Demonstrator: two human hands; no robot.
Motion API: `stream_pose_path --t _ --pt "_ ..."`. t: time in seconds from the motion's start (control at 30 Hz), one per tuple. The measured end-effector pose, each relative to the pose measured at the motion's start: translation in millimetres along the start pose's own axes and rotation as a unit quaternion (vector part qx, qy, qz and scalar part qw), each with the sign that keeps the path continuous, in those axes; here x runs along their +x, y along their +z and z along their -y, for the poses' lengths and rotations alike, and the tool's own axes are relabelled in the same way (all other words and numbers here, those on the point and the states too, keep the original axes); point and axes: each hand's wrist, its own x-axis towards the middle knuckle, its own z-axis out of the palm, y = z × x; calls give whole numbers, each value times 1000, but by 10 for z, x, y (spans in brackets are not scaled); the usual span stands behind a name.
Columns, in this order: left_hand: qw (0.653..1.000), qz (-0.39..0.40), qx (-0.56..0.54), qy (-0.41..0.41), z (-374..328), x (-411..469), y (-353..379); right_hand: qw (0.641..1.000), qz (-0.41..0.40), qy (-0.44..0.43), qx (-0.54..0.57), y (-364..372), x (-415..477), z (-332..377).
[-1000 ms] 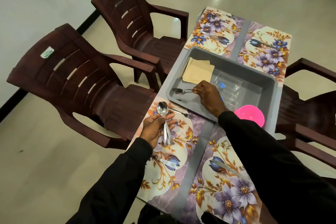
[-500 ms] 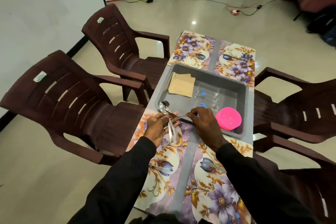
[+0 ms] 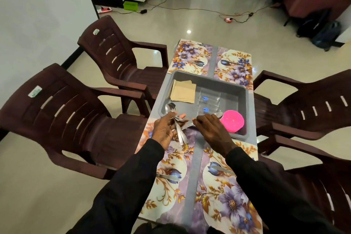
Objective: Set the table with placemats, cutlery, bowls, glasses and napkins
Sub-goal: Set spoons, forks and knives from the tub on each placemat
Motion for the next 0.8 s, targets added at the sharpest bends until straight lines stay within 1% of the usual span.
stream_pose_path --t 0.23,0.3,0.4,0.57,0.6,0.63,0.67,0.7,0.77,0.8 --pt "1000 6 23 0 55 -8 -59 1000 -21 20 4 -108 -88 171" --pt "999 3 38 -3 83 -12 -96 998 -40 44 26 -142 -175 213" --pt "998 -5 59 5 135 -24 -145 993 -69 93 30 -193 -302 263" --pt "996 -15 92 10 206 -47 -210 980 -56 153 111 -221 -583 297" --pt "996 -19 92 7 213 -55 -219 971 -66 185 139 -241 -624 305" --pt "996 -21 92 5 220 -59 -236 953 -85 231 178 -268 -648 321" --pt "995 -24 94 4 241 -64 -222 926 -107 285 222 -316 -685 323" --pt "995 -30 97 5 254 -65 -222 897 -124 336 260 -356 -699 337" --pt "993 -44 107 8 275 -56 -256 833 -131 414 343 -389 -724 361" --pt "992 -51 115 10 319 -43 -252 788 -127 444 406 -409 -777 350"
